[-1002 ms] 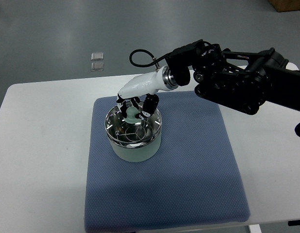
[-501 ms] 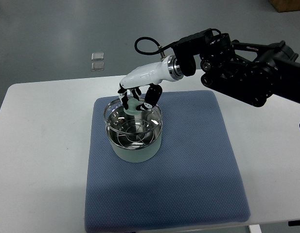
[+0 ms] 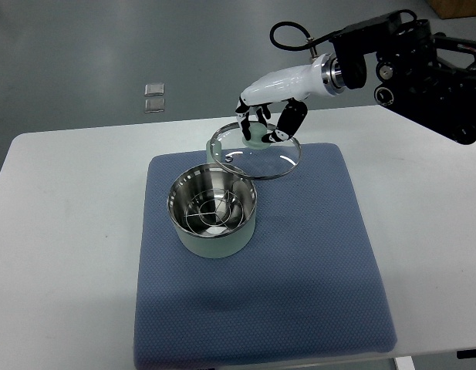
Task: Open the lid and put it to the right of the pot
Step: 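Lift the glass lid off the pot with the right hand, then carry the lid beside the pot and lower it onto the mat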
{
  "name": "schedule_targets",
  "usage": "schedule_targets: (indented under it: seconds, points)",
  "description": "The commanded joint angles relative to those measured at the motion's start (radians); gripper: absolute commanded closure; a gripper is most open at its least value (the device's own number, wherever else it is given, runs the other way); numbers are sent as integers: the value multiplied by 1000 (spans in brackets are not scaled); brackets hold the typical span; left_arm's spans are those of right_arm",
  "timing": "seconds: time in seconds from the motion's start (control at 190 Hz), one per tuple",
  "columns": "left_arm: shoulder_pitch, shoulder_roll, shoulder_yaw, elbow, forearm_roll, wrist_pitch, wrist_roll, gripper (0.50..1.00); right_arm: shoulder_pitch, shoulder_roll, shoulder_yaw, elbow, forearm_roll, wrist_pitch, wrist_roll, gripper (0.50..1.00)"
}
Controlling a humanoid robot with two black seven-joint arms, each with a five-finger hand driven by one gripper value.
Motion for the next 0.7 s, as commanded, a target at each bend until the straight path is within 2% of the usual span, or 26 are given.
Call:
schedule_targets:
  seconds: [0.0,0.163,0.169,0.2,0.543,0.696]
  points:
    - [0,0,0,0,0,0,0,500,-25,-53,-3,0,0,-8,21,1000]
    - [0,0,0,0,0,0,0,500,-68,-96,-6,-2,-2,-30,29,1000]
    - [0,0,0,0,0,0,0,500,-92,-101,-9,-6,-5,-57,29,1000]
    - [0,0,0,0,0,0,0,500,-112,-101,-9,-11,-5,-73,29,1000]
    - [0,0,0,0,0,0,0,500,-200,-96,-89,-43,-8,-195,27,1000]
    - [0,0,0,0,0,0,0,500,-218,-87,-89,-61,0,-206,20,1000]
